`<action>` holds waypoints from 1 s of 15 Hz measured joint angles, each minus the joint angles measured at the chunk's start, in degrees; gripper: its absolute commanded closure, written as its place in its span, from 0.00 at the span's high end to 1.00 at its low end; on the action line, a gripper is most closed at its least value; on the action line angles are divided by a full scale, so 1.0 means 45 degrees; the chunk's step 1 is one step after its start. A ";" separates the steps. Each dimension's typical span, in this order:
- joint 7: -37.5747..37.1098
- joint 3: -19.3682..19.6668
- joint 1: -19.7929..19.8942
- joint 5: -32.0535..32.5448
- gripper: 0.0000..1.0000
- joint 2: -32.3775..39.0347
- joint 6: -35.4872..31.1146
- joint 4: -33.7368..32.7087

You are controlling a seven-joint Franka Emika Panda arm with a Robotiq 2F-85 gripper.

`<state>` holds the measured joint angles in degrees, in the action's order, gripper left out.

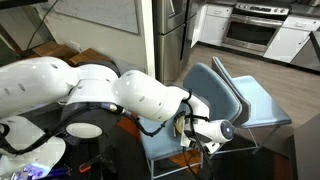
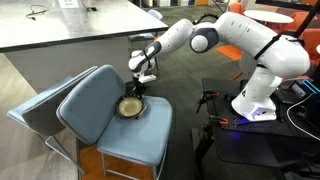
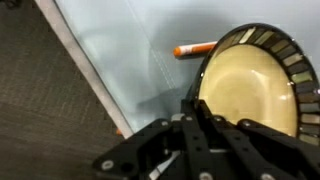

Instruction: Move the bowl to the right

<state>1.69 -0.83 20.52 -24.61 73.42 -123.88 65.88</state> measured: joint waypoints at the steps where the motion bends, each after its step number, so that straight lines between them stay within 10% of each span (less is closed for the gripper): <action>1: 0.0000 0.0000 0.0018 -0.0118 0.03 -0.0089 -0.0130 0.0203; 2: 0.0000 -0.0001 0.0041 -0.0244 0.35 -0.0172 -0.0249 0.0407; 9: 0.0321 0.0028 0.0075 -0.0462 0.79 -0.0828 -0.1218 0.1875; 10: 0.0595 -0.0019 0.0034 -0.0458 0.61 -0.1021 -0.1480 0.2153; 15: 0.0612 -0.0059 0.0028 -0.0431 0.96 -0.1029 -0.1535 0.2188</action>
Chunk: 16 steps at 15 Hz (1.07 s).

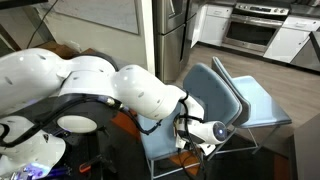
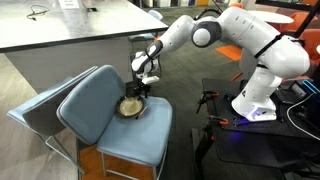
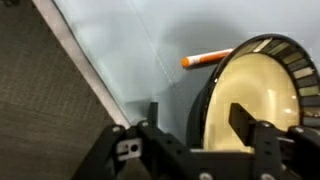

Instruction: Move the bowl to the right

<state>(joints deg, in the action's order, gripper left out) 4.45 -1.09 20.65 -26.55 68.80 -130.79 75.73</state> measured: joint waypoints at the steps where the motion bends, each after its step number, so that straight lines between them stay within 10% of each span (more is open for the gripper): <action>1: 0.0000 -0.0010 -0.0007 0.0000 1.00 0.0000 0.0000 0.0000; 16: -0.2611 0.1788 -0.3107 0.2873 1.00 -0.2481 -0.1973 0.3099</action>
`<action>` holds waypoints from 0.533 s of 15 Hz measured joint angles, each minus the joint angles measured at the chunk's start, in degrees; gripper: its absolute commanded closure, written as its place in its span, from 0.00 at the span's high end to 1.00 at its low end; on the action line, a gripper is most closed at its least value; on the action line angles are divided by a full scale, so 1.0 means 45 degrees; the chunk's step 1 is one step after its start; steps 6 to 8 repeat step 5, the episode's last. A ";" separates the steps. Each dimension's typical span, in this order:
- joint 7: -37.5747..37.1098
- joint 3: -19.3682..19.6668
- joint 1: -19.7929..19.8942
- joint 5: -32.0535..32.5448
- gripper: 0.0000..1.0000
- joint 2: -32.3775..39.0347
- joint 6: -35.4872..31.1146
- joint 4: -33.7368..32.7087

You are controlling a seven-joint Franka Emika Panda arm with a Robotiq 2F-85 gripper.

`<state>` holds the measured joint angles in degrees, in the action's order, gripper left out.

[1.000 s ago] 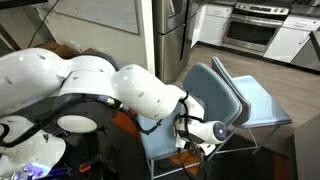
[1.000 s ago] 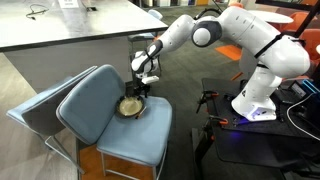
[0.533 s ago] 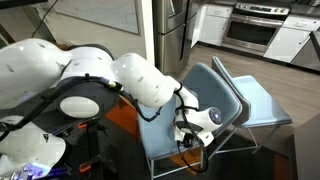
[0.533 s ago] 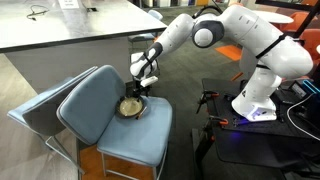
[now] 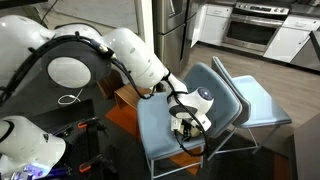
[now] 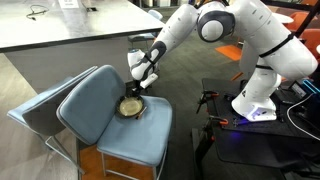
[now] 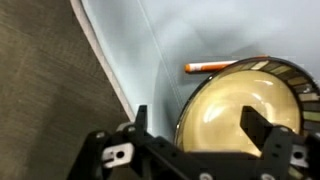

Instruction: Move the bowl to the right

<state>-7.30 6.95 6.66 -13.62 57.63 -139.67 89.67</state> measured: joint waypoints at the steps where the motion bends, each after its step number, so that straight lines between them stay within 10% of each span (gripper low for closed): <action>1: -0.0002 0.0116 -0.0141 0.0265 1.00 -0.0247 -0.0084 0.0309; 8: 0.0025 0.0242 -0.0510 0.1317 1.00 -0.1046 -0.0230 0.1275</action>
